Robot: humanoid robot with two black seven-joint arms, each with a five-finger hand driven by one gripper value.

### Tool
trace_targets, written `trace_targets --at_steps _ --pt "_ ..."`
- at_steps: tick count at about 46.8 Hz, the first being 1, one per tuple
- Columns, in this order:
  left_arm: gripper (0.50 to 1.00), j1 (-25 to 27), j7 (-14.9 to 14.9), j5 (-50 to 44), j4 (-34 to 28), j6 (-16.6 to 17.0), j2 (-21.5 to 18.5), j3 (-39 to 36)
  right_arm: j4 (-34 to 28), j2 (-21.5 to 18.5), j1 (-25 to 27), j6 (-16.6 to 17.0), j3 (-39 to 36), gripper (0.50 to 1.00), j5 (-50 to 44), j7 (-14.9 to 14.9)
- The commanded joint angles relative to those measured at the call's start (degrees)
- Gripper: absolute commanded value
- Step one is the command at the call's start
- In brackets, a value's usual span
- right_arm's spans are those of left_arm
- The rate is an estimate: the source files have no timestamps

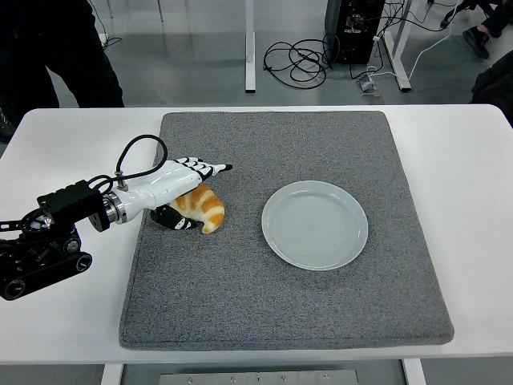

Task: Place the bread on the plate

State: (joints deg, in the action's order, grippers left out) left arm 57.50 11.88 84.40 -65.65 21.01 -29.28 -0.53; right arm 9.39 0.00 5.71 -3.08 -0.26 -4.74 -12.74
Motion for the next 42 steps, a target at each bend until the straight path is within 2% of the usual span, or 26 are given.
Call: trace_targets --at_steps 1,12,20,29,33,35,42 --pt "0.942 0.0 0.0 -0.1 0.4 0.0 0.4 0.0 0.0 0.0 0.0 0.0 0.0 1.0 0.0 0.0" --pt "0.933 0.0 0.0 0.0 0.5 0.0 0.7 0.0 0.0 0.0 0.0 0.0 0.0 1.0 0.0 0.0" --pt "0.862 0.0 0.0 -0.1 1.0 0.0 1.5 0.0 0.0 0.0 0.0 0.0 0.0 1.0 0.0 0.0" --pt "0.851 -0.1 0.0 -0.1 1.1 0.0 1.6 -0.1 0.0 0.0 0.0 0.0 0.0 1.0 0.0 0.0" --pt "0.751 -0.1 0.0 -0.1 1.2 0.0 1.6 -0.1 0.0 0.0 0.0 0.0 0.0 1.0 0.0 0.0" --pt "0.721 -0.2 0.1 -0.1 1.1 0.0 1.6 -0.2 0.0 0.0 0.0 0.0 0.0 1.0 0.0 0.0" --pt "0.5 -0.8 0.1 -0.2 1.2 0.0 1.6 -1.0 0.0 0.0 0.0 0.0 0.0 1.0 0.0 0.0"
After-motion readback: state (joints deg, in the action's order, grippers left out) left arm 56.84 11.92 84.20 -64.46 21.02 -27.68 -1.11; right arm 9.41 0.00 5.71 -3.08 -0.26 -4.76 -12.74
